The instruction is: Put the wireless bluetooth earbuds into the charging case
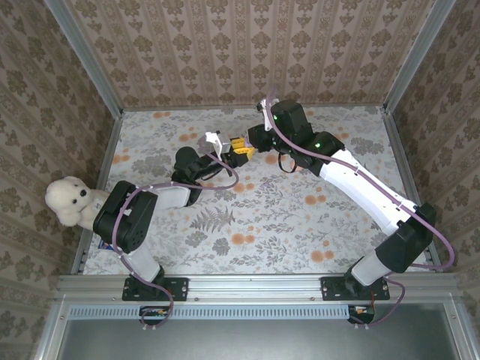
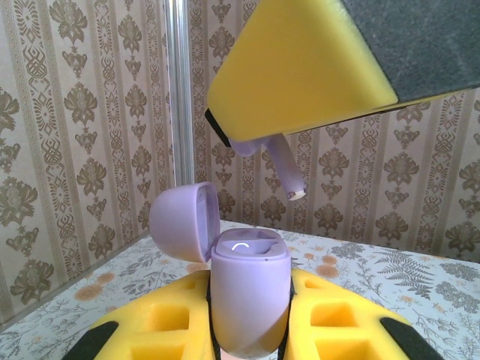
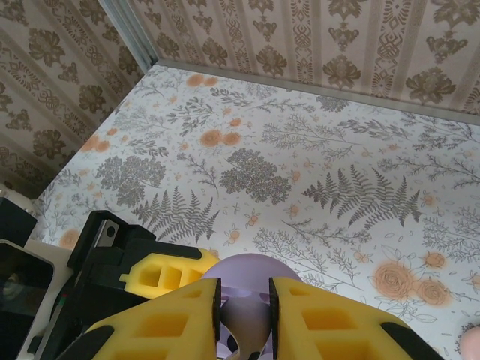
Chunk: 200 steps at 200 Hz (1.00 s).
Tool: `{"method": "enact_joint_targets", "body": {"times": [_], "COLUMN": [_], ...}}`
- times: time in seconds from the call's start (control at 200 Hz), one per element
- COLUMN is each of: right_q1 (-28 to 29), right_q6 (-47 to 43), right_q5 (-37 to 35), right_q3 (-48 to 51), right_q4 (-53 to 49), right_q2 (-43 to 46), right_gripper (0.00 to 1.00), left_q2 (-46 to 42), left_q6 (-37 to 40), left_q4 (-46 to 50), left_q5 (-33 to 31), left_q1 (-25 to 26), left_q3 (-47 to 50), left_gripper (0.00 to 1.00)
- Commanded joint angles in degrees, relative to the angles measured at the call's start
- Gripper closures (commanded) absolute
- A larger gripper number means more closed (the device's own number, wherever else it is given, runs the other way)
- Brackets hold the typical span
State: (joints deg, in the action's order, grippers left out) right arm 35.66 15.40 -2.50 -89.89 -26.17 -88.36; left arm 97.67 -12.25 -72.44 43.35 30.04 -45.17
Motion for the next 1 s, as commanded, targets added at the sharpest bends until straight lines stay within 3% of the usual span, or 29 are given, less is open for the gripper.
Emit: {"method": "enact_joint_targets", "body": {"times": [0.0, 0.995], "right_q1": [-0.26, -0.32], "right_q6": [0.84, -0.11], "right_q5": [0.46, 0.31], "right_q3": [-0.47, 2.67], "right_q4": [1.65, 1.81], "right_q2": [0.16, -1.91], "right_gripper": [0.75, 0.76], "left_q2": [-0.35, -1.45], "left_q6": [-0.66, 0.12], "left_q4": [-1.56, -1.56], "left_q5": [1.51, 1.06], "left_q1": [0.37, 0.63], "left_q3": [-1.5, -1.61], "left_gripper": [1.0, 1.0]}}
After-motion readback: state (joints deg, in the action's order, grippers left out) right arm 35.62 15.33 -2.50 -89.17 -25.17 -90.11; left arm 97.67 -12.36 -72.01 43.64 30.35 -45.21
